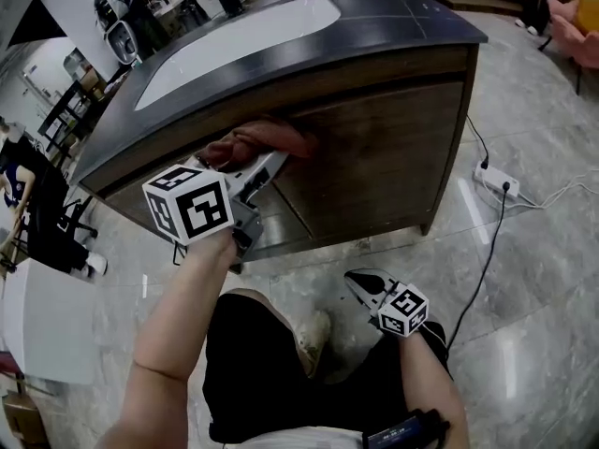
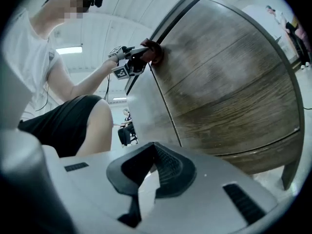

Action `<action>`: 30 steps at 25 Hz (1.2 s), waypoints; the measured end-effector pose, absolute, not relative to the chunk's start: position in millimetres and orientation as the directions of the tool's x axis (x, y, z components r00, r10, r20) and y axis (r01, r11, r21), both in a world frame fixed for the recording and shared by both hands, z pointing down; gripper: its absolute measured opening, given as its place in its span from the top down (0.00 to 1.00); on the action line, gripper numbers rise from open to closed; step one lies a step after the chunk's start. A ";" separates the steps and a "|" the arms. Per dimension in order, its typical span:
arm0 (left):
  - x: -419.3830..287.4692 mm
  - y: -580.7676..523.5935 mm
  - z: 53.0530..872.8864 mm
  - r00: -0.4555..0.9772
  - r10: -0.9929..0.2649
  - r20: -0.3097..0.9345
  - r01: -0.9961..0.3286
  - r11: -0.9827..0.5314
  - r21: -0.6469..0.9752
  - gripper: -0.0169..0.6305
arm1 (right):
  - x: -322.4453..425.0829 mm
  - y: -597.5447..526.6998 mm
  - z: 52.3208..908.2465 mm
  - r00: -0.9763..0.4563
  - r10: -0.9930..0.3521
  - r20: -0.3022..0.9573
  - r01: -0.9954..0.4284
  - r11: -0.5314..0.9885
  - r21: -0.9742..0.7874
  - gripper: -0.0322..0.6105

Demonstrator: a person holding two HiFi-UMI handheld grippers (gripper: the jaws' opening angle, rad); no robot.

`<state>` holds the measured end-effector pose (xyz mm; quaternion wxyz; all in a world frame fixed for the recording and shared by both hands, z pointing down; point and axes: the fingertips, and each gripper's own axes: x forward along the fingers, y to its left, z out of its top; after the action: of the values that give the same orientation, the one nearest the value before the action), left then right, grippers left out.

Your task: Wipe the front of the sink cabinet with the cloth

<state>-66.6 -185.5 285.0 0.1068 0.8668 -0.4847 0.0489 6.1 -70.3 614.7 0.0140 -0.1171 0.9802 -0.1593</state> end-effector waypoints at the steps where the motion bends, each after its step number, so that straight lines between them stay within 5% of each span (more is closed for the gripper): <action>1: -56.6 -188.7 287.8 0.539 -0.820 0.193 -0.842 -0.522 0.136 0.79 | 12.3 -72.4 613.3 -0.969 -0.247 0.003 -0.236 0.918 -0.318 0.93; 23: 145.2 -262.5 276.5 0.654 -0.733 0.186 -0.740 -0.671 -0.041 0.79 | 81.8 -82.5 584.1 -0.907 -0.416 -0.058 -0.380 0.872 -0.307 0.93; 30: 213.2 -284.3 305.5 0.680 -0.683 0.268 -0.681 -0.723 -0.114 0.79 | 117.8 -79.9 585.8 -0.880 -0.474 -0.039 -0.441 0.843 -0.307 0.93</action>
<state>213.2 -284.3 305.5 -0.0026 0.9165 -0.3720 0.1471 117.8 -79.9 585.8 0.0567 -0.2388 0.9584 -0.1460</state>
